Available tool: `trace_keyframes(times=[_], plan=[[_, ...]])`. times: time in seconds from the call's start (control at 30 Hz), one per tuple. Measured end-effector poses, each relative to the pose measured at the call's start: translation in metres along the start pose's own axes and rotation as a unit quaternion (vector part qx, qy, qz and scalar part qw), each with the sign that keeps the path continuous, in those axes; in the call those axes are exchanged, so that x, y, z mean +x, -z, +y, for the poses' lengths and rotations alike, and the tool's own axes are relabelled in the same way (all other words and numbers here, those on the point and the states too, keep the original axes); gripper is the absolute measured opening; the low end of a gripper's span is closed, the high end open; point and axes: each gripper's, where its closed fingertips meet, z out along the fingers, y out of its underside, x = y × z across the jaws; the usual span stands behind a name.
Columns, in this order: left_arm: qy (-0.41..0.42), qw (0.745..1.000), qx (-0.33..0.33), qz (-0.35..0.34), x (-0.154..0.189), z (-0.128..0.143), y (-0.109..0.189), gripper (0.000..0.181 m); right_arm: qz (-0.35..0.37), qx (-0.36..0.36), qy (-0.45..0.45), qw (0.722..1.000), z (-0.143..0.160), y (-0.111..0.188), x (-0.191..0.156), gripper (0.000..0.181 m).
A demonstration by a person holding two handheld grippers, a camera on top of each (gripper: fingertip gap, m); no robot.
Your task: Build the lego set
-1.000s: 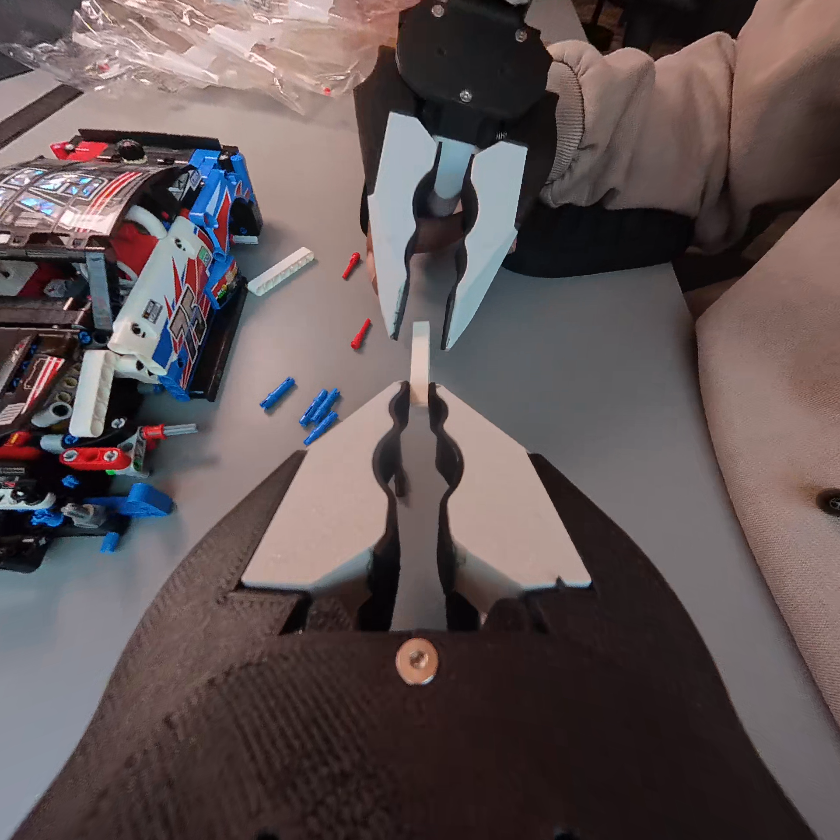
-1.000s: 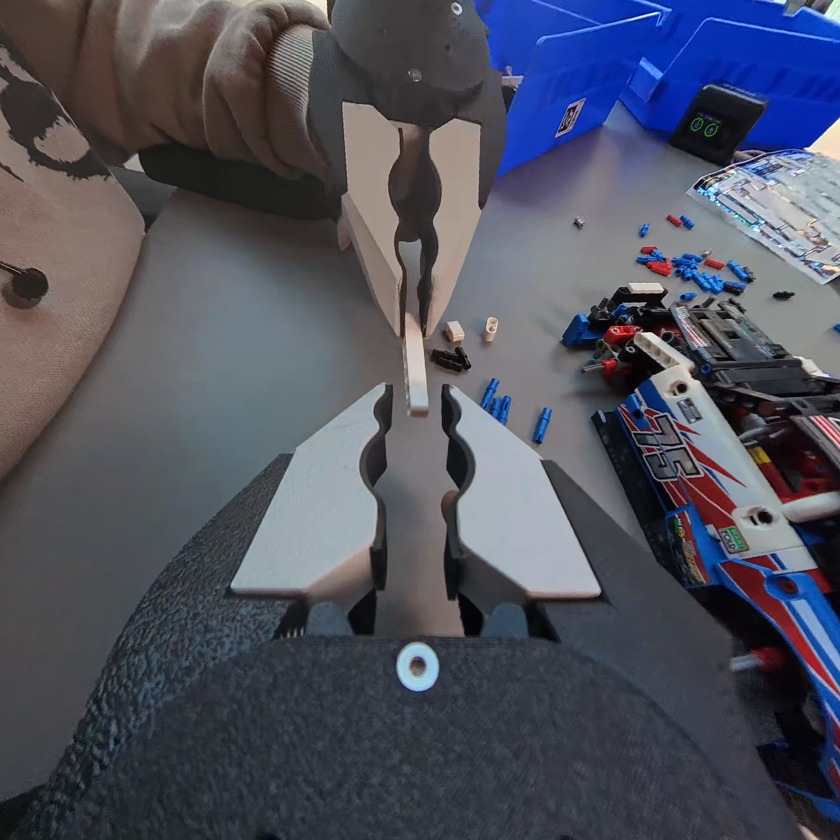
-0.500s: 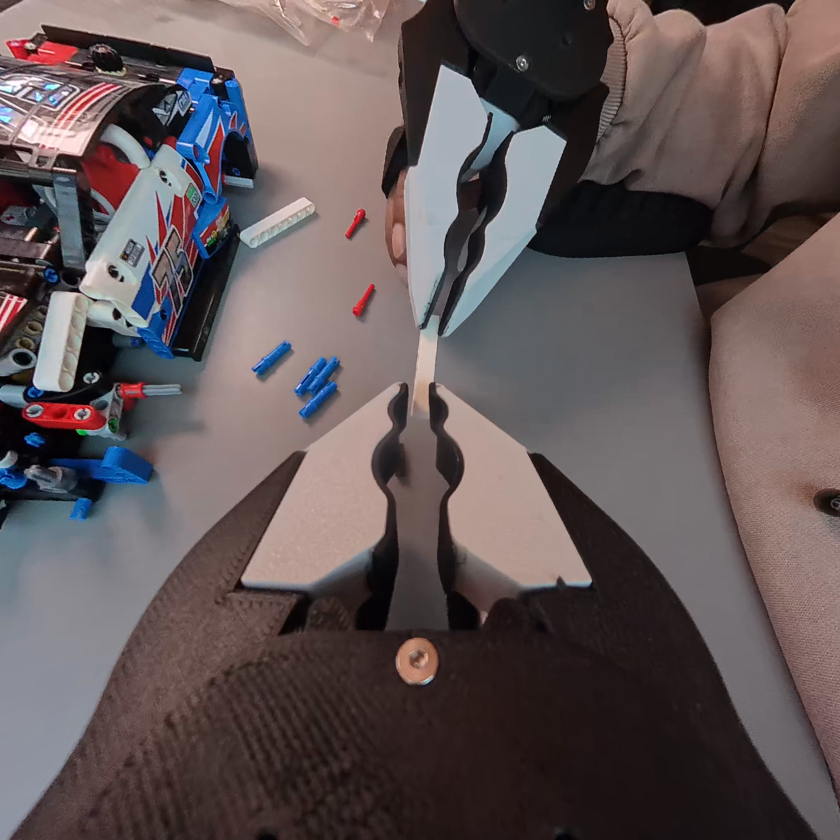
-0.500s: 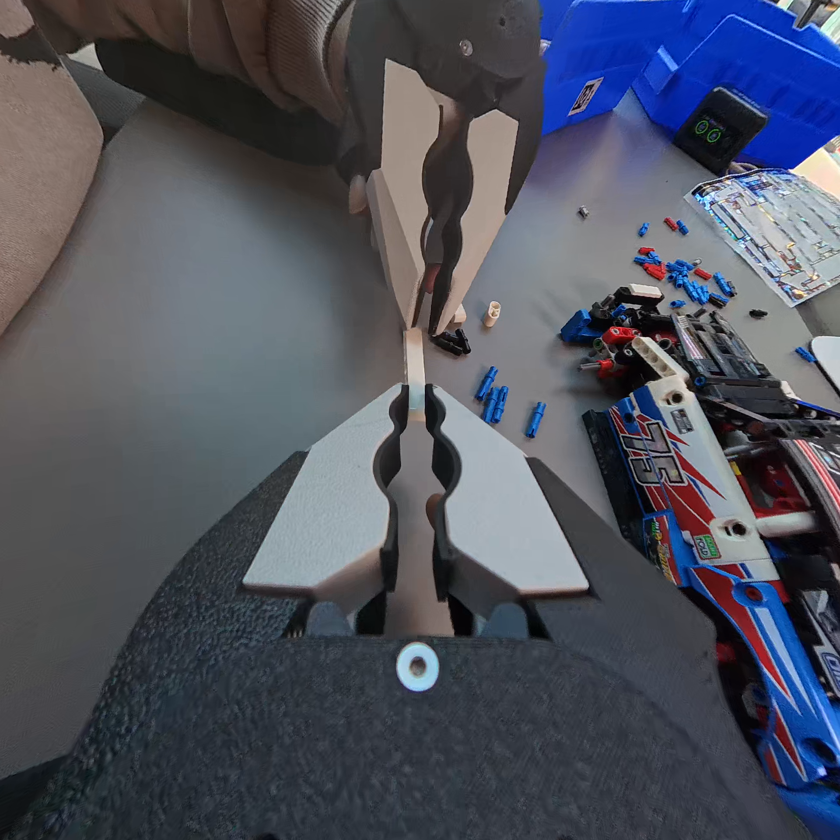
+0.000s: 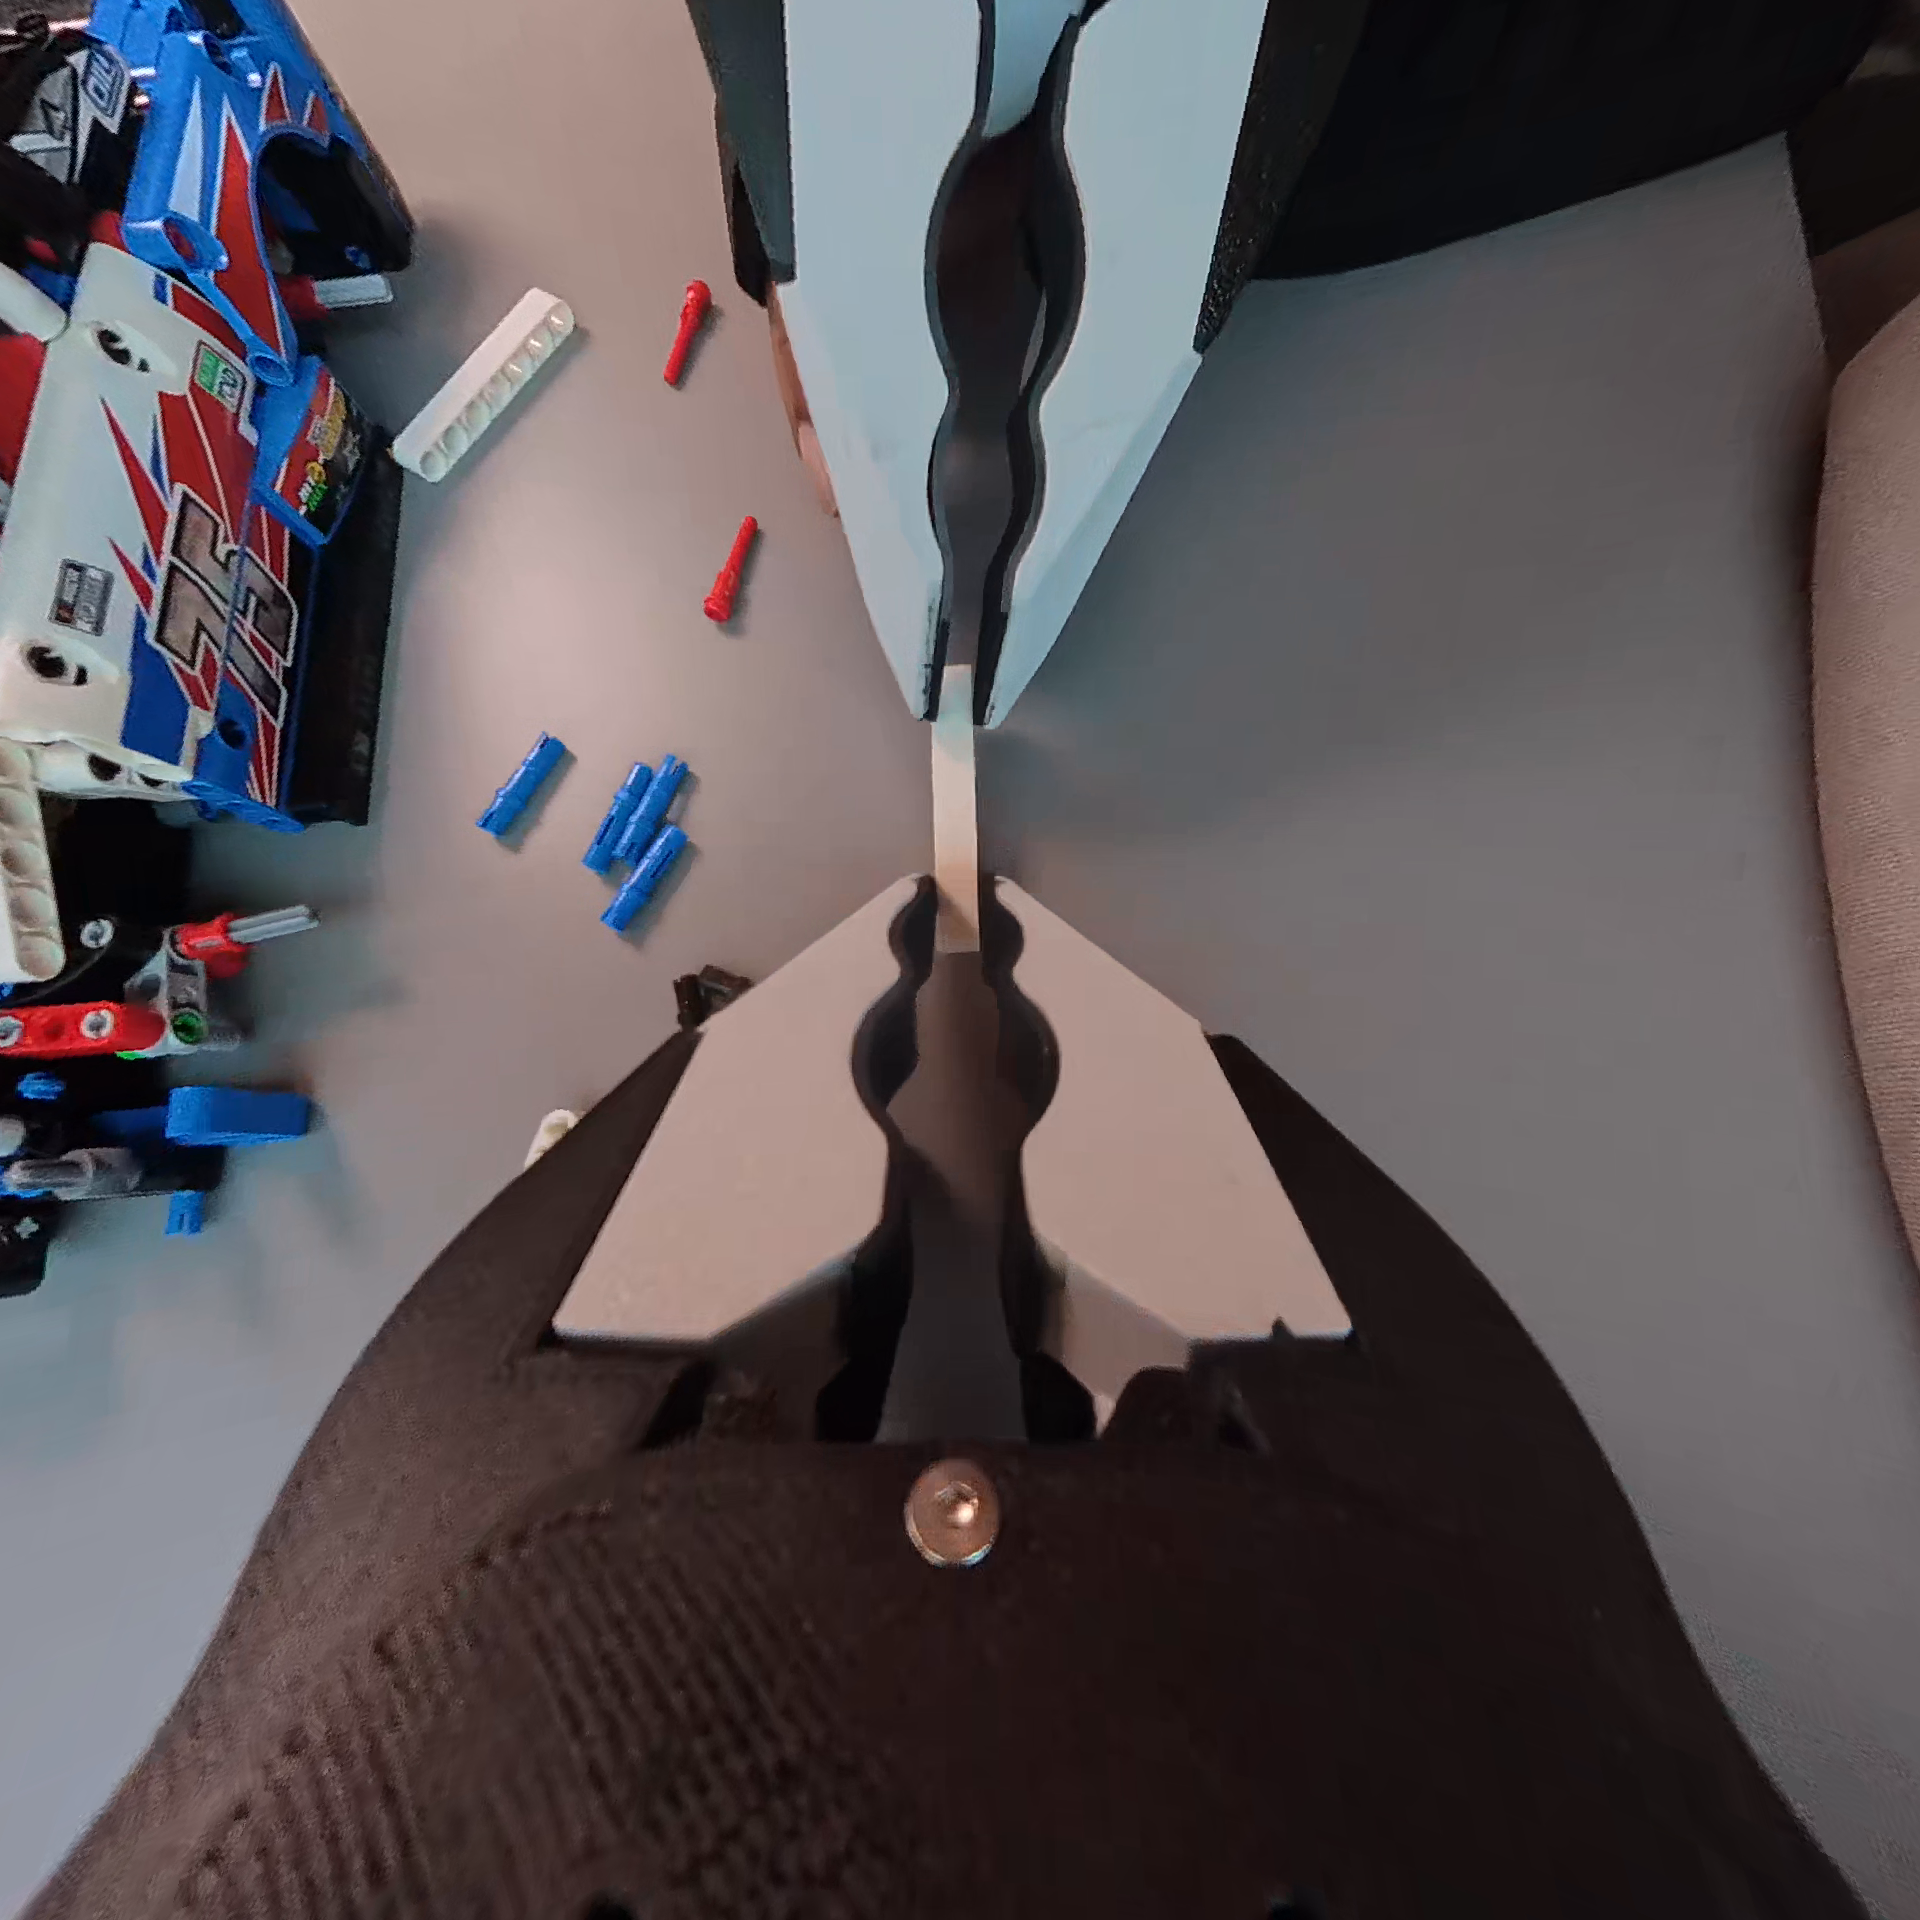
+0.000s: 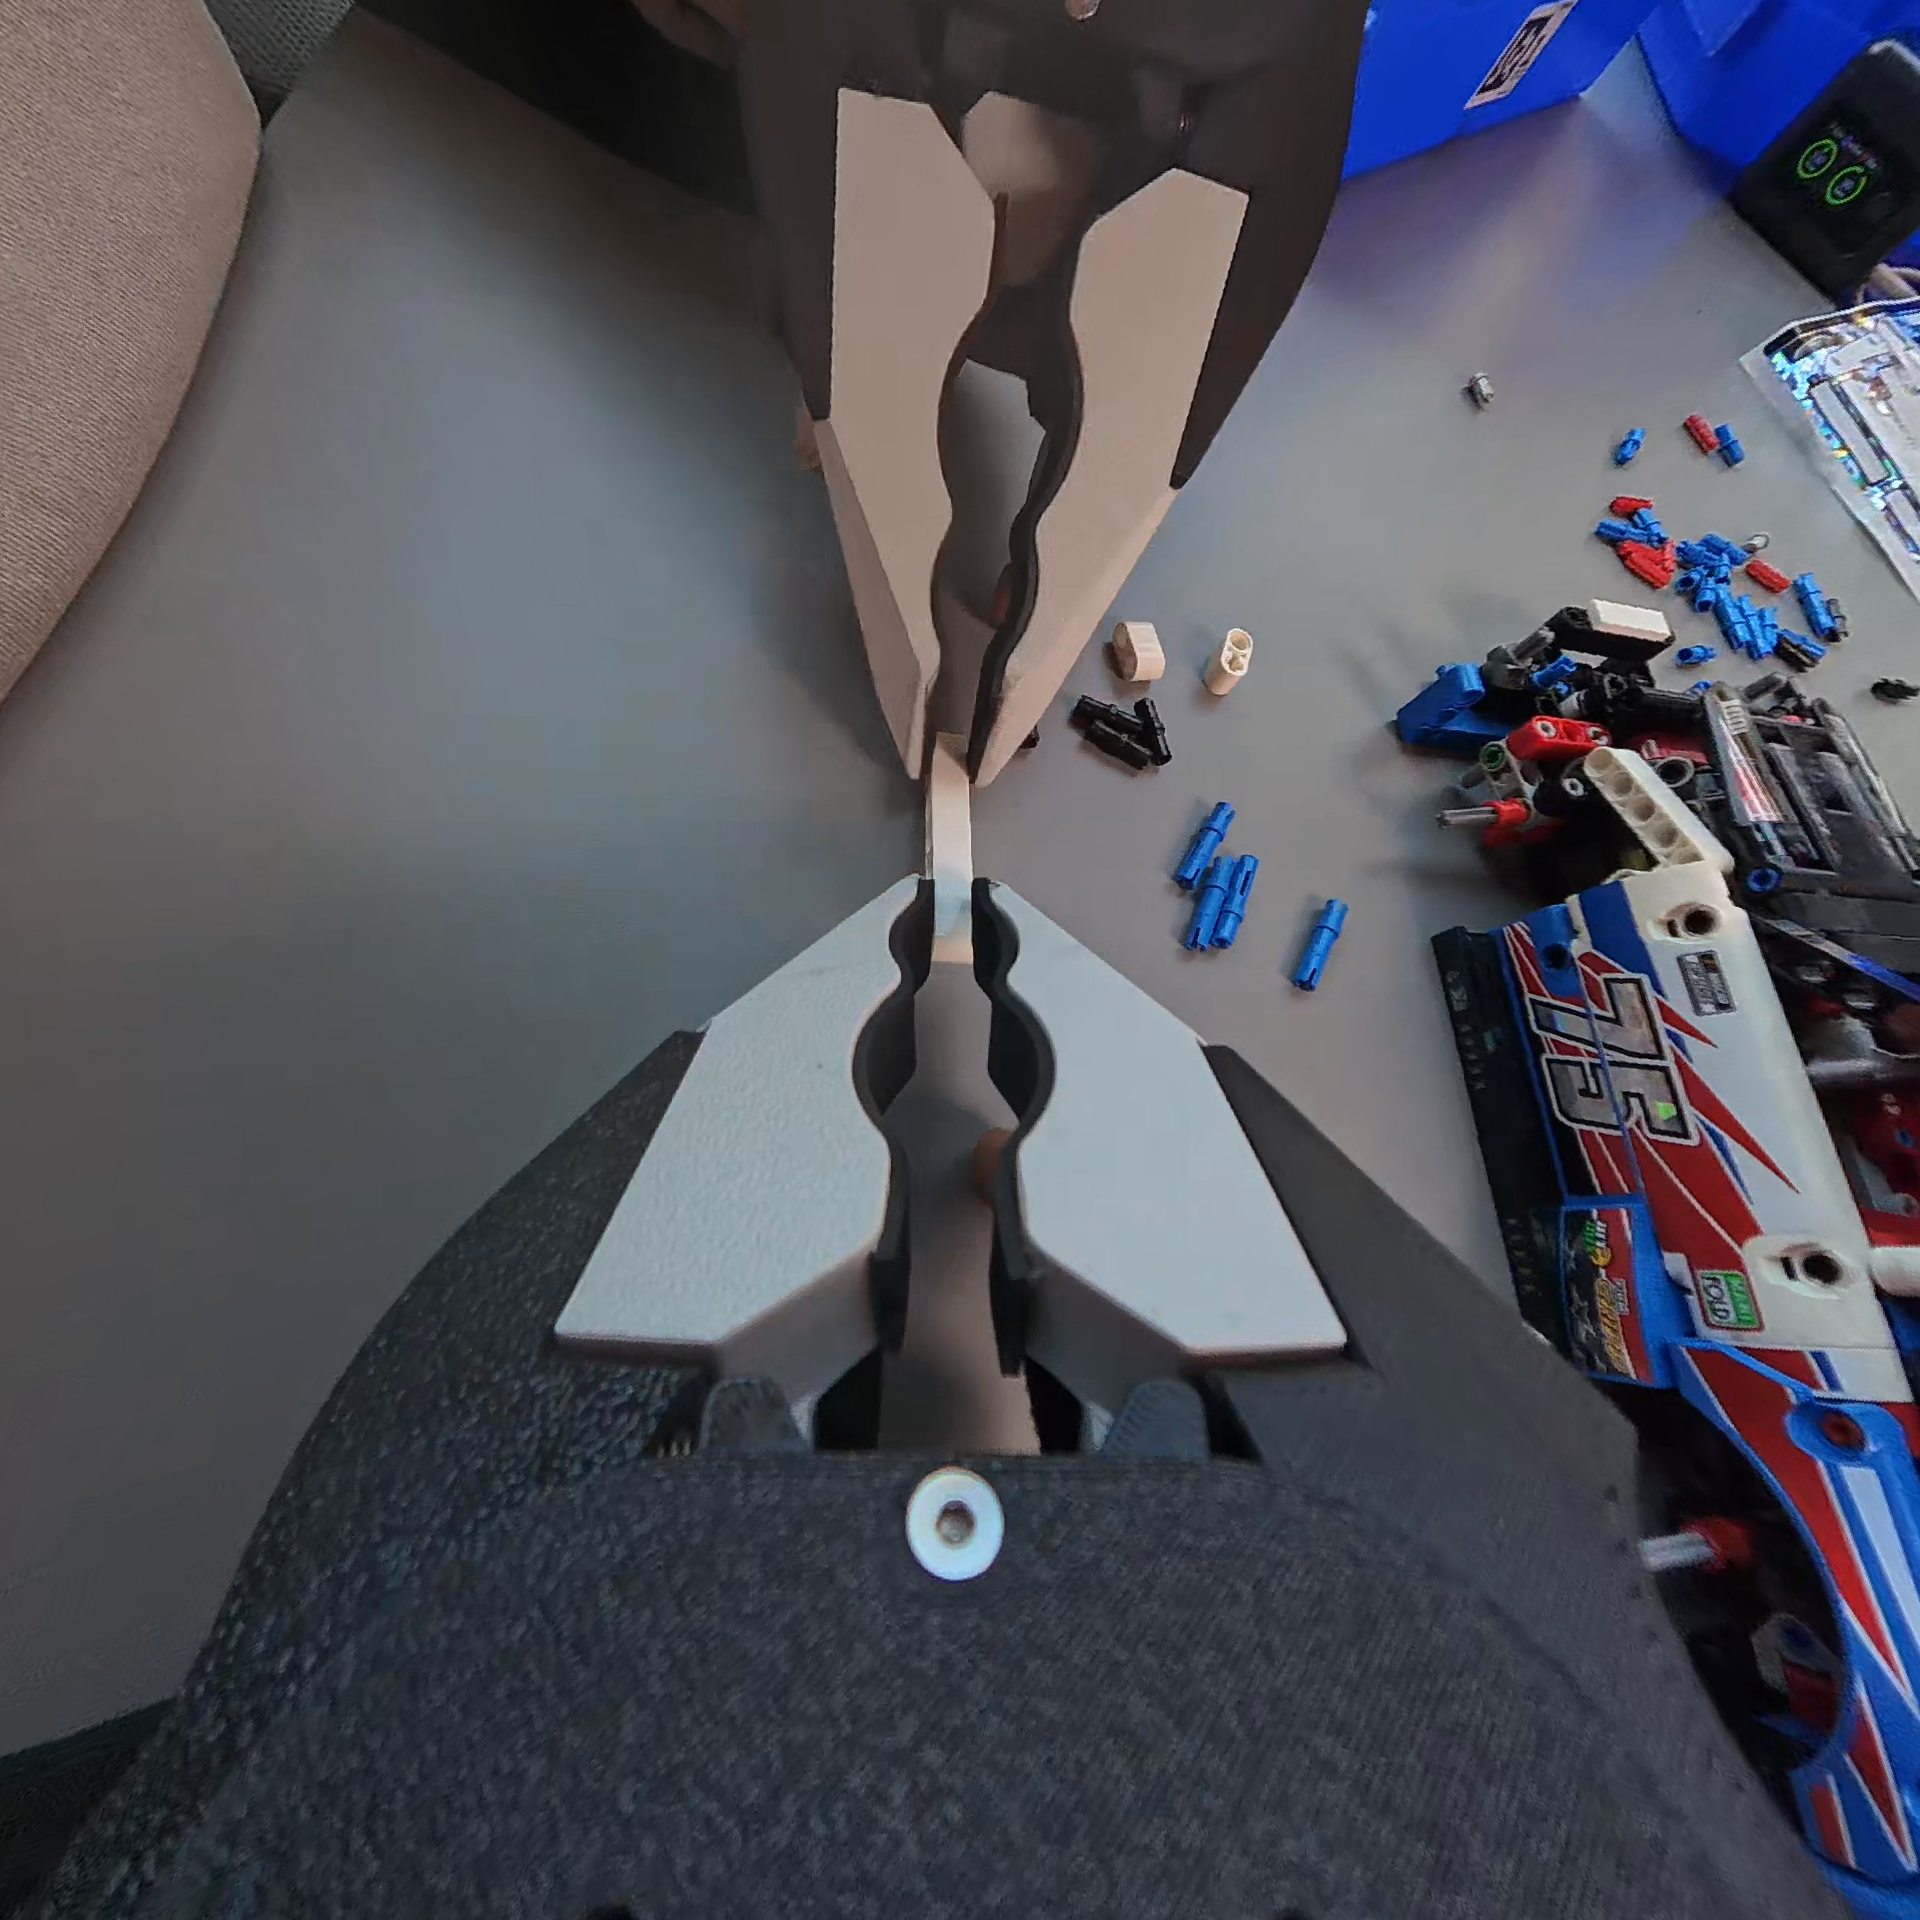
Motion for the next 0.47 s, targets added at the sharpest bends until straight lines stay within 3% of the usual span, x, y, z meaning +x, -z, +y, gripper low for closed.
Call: trace_keyframes(times=[0.03,0.17,0.27,0.47], plan=[[-0.005,1.0,-0.003,-0.001,0.001,0.0,0.0,0.006,-0.001,-0.002,0.0,1.0,0.0,0.0,0.0,0.006],[-0.008,1.0,-0.01,0.004,0.003,0.002,0.001,0.006,-0.02,0.009,-0.029,0.999,-0.005,0.001,-0.002,0.011],[-0.002,1.0,-0.01,0.004,0.001,0.003,0.002,0.006,0.008,0.02,-0.068,0.997,-0.007,0.009,0.022,0.012],[-0.001,1.0,-0.013,-0.004,-0.002,0.004,0.002,0.006,0.068,-0.075,-0.102,0.99,0.016,0.003,0.075,0.012]])
